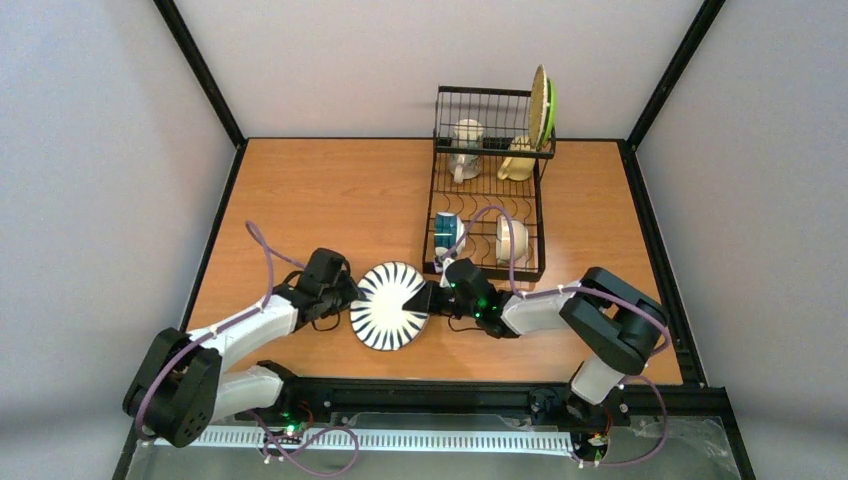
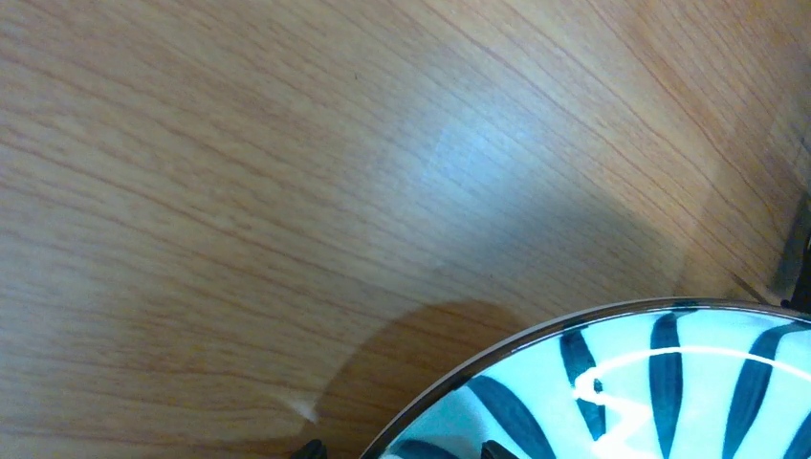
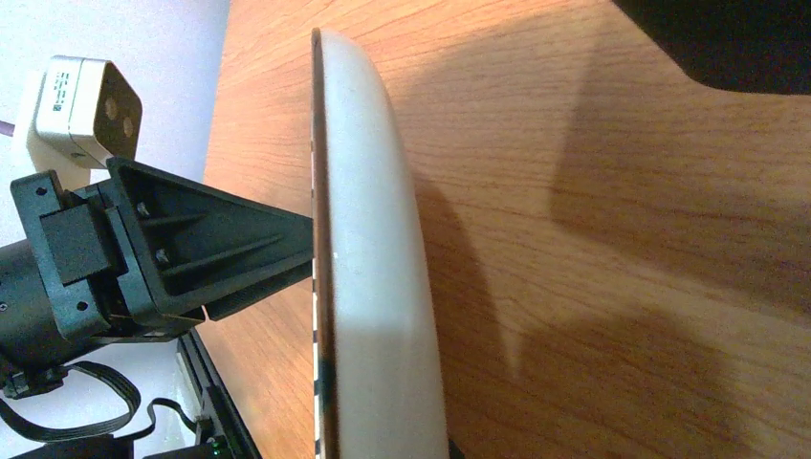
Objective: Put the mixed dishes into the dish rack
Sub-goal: Grab the plate at the center of the board, then insert the plate into the dish rack.
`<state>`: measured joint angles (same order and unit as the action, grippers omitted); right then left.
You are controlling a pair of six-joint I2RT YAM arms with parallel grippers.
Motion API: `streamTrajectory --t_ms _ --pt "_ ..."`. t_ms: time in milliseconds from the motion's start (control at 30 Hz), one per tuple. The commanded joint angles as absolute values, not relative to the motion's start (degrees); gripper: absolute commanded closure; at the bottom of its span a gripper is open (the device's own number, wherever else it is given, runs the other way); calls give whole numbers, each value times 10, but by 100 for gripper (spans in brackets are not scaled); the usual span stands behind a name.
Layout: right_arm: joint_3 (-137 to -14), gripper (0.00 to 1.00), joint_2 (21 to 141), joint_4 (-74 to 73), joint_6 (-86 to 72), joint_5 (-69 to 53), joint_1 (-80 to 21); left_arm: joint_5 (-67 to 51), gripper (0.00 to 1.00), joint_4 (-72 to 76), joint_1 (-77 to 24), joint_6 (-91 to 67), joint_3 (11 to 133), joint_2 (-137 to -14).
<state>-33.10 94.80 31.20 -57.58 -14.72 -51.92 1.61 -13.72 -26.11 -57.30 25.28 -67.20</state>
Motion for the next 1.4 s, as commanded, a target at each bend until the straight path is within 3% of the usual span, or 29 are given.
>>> streamTrajectory --t_ms 0,733,1000,1367 --pt "-349 98 906 296 -497 -136 -542 -35 9 -204 -286 -590 234 -669" --pt "-542 98 663 -72 -312 27 -570 54 9 -327 -286 -619 311 -523" --pt "-699 98 690 -126 -193 137 -570 48 9 -333 -286 -619 324 -522" --pt "-896 98 791 -89 -13 313 -554 34 9 -327 -286 -609 323 -525"
